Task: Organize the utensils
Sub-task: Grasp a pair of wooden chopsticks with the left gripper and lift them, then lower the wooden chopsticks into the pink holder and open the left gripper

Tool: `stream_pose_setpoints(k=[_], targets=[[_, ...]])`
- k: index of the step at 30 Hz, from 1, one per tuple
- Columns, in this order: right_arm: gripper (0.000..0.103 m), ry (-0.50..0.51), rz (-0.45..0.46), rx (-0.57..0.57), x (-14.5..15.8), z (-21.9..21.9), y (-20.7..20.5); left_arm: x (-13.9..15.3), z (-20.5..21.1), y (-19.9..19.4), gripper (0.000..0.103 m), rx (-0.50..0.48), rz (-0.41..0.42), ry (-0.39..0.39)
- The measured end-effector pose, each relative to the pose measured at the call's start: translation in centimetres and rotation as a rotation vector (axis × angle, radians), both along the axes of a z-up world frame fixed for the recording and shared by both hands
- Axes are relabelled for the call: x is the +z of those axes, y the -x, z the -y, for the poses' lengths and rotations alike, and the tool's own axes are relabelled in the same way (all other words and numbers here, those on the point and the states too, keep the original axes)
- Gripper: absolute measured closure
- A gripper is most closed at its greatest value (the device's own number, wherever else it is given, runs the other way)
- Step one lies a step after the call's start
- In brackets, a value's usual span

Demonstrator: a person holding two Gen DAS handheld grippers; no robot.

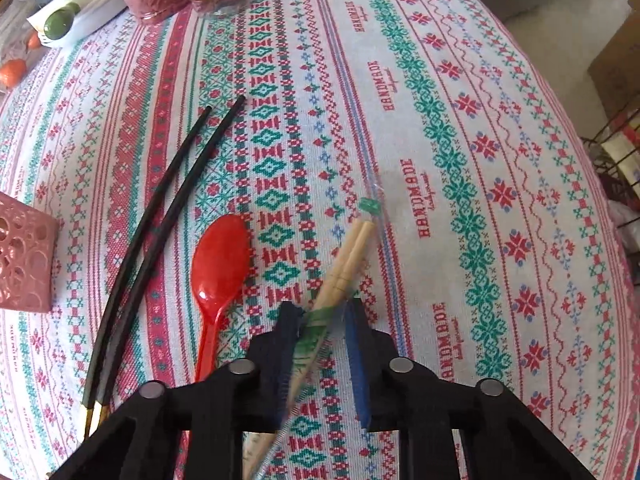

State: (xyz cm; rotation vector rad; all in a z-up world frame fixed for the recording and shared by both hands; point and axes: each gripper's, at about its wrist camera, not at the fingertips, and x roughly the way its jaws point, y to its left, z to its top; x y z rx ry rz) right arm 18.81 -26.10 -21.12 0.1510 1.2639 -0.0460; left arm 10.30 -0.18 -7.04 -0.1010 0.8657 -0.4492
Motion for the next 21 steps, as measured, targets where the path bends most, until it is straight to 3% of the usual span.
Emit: stream_pose_setpoints(k=[2,6,15,21], targets=[[0.094,-0.050,0.007,-0.020,0.0,1.1,-0.2,0.3,-0.5,0.2,0.094,0.009,0.010,0.006],[0.094,-0.164,0.076,-0.083,1.1,4.2,0.5,1.7,-1.5,0.8,0.094,0.023,0.068,0.022],[0.094,-0.292,0.428,-0.062,10.0,4.6,5.4,6.4,-3.9,2.7,0.094,0.112,0.265,0.090],[0.094,-0.299,0.606,0.007,14.0,2.7,7.7,8.8,-5.4,3.7,0.094,0.227,0.424,0.130]])
